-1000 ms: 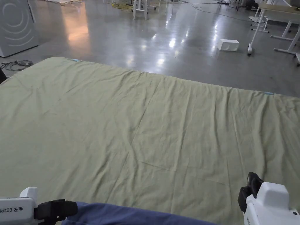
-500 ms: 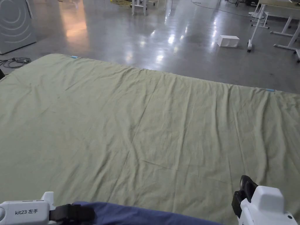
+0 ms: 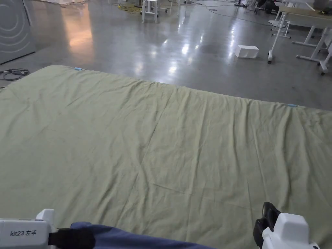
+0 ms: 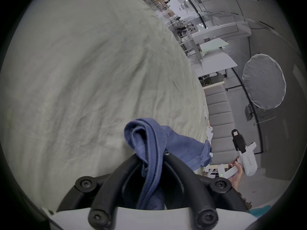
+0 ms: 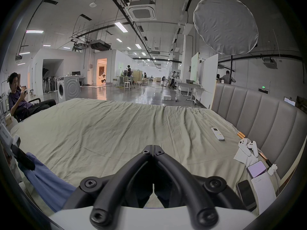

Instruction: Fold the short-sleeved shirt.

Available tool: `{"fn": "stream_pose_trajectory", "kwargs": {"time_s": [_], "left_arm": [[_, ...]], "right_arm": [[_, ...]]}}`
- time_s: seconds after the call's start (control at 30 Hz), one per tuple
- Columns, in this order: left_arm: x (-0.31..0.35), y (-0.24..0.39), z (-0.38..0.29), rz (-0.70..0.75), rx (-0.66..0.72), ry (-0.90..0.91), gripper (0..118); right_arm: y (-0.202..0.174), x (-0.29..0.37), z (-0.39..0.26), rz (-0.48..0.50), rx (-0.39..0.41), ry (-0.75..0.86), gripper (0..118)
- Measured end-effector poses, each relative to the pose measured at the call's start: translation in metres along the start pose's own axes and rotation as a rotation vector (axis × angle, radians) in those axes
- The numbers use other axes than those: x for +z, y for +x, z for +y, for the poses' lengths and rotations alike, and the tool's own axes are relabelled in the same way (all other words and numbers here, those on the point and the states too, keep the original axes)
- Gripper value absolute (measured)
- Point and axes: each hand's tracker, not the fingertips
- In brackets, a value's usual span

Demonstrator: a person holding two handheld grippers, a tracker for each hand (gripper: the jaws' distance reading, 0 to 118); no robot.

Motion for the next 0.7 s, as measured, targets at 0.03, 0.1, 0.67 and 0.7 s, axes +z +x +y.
{"fn": "stream_pose_trajectory", "kwargs": {"time_s": [0.03, 0.1, 0.67, 0.7], "left_arm": [[0.007, 0.006, 0.003, 0.011, -0.016, 0.014, 10], [0.019, 0.009, 0.011, 0.025, -0.031, 0.031, 10], [0.081, 0.058, 0.020, 0.307, -0.095, 0.099, 10], [0.078, 0.066, 0.017, 0.262, -0.090, 0.094, 10]], "right_arm": [[0.001, 0.000, 0.000, -0.003, -0.002, 0.001, 0], [0.002, -0.001, 0.000, -0.015, 0.004, 0.006, 0], [0.007, -0.001, 0.003, 0.008, -0.036, 0.018, 0], [0.007, 0.001, 0.003, 0.010, -0.038, 0.022, 0]]}}
